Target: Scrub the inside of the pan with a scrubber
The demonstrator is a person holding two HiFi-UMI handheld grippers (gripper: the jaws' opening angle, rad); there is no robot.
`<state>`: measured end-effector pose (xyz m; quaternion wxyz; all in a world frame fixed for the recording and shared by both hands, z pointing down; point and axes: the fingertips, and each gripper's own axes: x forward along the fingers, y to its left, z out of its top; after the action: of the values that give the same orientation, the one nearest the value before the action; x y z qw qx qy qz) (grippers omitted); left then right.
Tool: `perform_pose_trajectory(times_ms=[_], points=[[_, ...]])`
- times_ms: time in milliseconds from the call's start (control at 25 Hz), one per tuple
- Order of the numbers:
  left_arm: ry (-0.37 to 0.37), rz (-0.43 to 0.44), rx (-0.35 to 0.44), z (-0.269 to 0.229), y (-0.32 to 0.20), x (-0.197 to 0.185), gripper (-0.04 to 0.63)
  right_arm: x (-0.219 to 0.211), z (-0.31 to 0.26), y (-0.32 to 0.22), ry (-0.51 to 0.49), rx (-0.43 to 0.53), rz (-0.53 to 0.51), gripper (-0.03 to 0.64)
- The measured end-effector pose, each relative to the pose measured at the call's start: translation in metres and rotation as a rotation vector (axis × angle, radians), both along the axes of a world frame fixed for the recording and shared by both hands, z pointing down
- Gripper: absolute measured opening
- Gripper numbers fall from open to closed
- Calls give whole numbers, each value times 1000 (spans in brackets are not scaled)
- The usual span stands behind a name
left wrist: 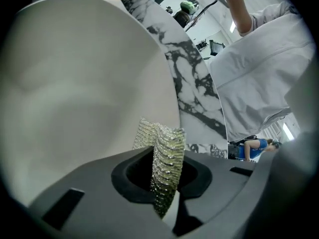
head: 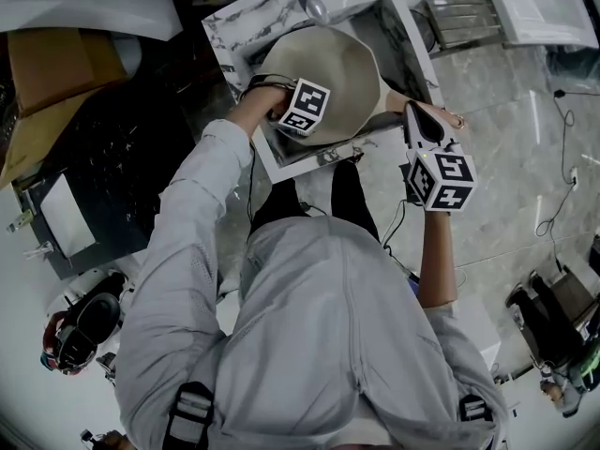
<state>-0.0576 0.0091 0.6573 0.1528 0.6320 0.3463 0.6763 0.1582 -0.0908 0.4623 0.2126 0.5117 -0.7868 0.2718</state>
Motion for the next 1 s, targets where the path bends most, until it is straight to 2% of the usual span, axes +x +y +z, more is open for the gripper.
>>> perform_pose_trajectory(times_ms=[160,320,520,680,1000], points=[[-58,-45,18,0,-6,-7,71,1,-6,-4,-6,7,-32,35],[-116,-66,75,5,-19,-18,69,0,-11,-2,-11,14,-62,35],[-142,-95,128,10,-27,-22,71,0,-8,5,-8,7,-81,35],[-152,-111,211,19,-40,-23,71,1,-1,13,-14,-5,-66,35],[-202,-166,433,34,-78,-33,69,0,6,17,-24,-18,-50,35]])
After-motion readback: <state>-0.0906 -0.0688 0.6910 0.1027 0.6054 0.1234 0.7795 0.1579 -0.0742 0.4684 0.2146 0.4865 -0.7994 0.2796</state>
